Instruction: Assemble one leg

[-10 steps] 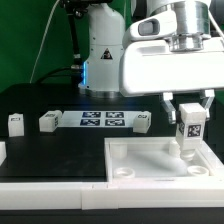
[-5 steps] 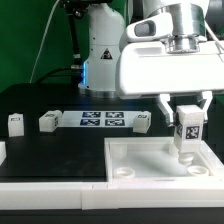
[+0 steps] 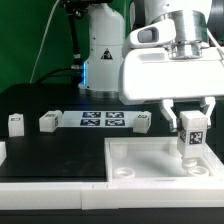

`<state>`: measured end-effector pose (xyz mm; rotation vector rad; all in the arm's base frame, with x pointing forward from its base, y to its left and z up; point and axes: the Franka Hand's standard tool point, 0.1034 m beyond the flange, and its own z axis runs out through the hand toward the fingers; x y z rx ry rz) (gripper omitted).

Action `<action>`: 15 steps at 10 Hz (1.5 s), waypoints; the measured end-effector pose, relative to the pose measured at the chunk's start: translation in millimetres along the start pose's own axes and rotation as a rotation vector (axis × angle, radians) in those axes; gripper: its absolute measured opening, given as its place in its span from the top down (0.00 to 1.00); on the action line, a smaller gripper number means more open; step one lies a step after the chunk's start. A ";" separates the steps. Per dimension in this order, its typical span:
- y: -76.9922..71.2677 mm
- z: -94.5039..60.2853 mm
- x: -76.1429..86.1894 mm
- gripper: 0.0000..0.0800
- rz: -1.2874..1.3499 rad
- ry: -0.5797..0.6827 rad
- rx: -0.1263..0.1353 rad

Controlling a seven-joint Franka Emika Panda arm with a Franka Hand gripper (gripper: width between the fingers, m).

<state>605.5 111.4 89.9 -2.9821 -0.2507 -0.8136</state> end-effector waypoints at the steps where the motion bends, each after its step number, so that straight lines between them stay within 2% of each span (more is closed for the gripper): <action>1: -1.6 0.9 1.0 0.64 -0.002 0.014 0.000; 4: -9.9 8.2 -3.8 0.64 -0.013 0.042 0.002; 6: -9.9 15.0 -11.4 0.64 -0.015 0.041 0.000; 11: -7.5 16.4 -10.1 0.64 -0.047 0.052 -0.003; 12: -7.7 16.9 -11.2 0.57 -0.047 0.047 -0.003; 13: -7.6 17.0 -11.3 0.40 -0.047 0.047 -0.003; 14: -7.6 17.0 -11.3 0.40 -0.047 0.047 -0.003; 15: -7.6 17.0 -11.4 0.23 -0.047 0.047 -0.003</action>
Offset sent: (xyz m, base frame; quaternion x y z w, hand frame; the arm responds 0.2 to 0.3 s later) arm -0.0019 0.0094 -0.0137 -0.0020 0.0168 0.0076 0.9998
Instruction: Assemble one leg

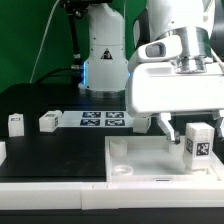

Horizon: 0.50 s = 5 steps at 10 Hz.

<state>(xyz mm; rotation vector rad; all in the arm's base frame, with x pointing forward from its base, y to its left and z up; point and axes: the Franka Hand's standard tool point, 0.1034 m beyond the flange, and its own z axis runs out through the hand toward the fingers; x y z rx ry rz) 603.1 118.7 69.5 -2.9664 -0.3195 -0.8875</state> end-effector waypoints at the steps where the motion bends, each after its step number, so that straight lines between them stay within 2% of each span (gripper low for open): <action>1: 0.0 0.0 0.0 0.20 0.000 0.000 0.000; 4: 0.6 -0.2 -0.2 0.19 0.002 -0.009 0.000; 5: 2.9 -5.8 4.3 0.19 0.012 -0.041 0.003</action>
Offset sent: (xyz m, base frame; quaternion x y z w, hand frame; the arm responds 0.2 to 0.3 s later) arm 0.0000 0.0000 0.0000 0.0000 0.0000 0.0000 1.0000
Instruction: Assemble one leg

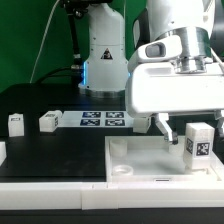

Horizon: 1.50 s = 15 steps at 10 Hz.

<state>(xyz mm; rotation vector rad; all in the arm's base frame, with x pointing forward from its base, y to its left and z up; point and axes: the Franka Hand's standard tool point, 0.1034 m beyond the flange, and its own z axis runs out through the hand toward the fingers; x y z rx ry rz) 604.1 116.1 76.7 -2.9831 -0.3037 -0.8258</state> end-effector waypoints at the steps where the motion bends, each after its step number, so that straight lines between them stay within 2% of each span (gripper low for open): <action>1: 1.3 -8.0 8.1 0.19 0.010 -0.008 0.002; 4: -0.2 -6.8 7.8 0.19 0.010 -0.055 0.010; 5: -3.7 -4.3 -0.6 0.19 0.013 -0.137 0.024; 6: -8.1 -5.6 -0.9 0.19 0.019 -0.260 0.046; 9: -2.4 -2.5 1.3 0.19 0.041 -0.558 0.075; 12: -0.1 2.6 16.2 0.19 0.041 -0.582 0.080; 15: 1.2 4.7 16.9 0.19 0.035 -0.560 0.079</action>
Offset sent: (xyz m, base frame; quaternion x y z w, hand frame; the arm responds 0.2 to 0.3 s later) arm 0.0000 0.0000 0.0000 0.0000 0.0000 0.0000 1.0000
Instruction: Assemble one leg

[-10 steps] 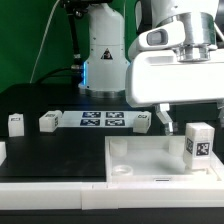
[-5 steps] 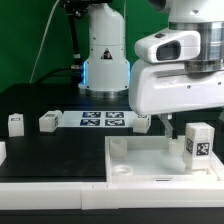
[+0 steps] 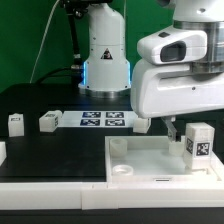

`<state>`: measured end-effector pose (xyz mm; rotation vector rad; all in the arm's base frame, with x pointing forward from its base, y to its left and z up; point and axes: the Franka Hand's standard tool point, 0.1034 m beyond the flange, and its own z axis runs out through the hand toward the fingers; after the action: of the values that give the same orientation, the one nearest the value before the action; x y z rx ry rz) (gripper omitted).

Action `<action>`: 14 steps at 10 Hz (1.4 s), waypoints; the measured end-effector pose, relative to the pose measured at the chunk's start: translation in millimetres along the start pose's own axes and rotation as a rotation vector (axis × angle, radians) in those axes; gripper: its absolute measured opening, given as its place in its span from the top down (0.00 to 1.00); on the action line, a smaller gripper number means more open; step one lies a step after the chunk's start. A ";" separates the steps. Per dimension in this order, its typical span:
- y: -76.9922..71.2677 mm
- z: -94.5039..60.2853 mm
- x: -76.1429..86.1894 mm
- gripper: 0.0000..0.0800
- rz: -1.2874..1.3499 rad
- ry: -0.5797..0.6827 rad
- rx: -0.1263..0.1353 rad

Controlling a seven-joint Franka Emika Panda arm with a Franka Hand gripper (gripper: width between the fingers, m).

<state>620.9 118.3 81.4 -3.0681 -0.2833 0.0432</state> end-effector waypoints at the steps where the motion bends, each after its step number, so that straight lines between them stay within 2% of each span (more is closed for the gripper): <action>1: -0.1 0.2 -0.1 0.30 0.001 -0.001 0.000; 2: 0.0 0.2 -0.1 0.53 0.001 -0.001 0.000; 3: 0.0 0.4 -0.2 0.53 0.001 -0.001 0.000; 4: -0.1 0.4 -0.2 0.64 0.015 -0.001 0.000; 7: -0.8 0.6 -0.2 0.64 0.108 -0.001 0.004; 12: 2.4 1.9 1.6 0.64 0.897 0.036 0.029; 14: 2.1 1.6 1.7 0.64 1.217 0.040 0.026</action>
Offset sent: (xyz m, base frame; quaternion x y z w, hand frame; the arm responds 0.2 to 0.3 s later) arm 0.0000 0.0000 0.0000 0.0000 0.0000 0.0000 1.0000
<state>622.8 116.6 79.6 -2.6771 1.5227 0.0349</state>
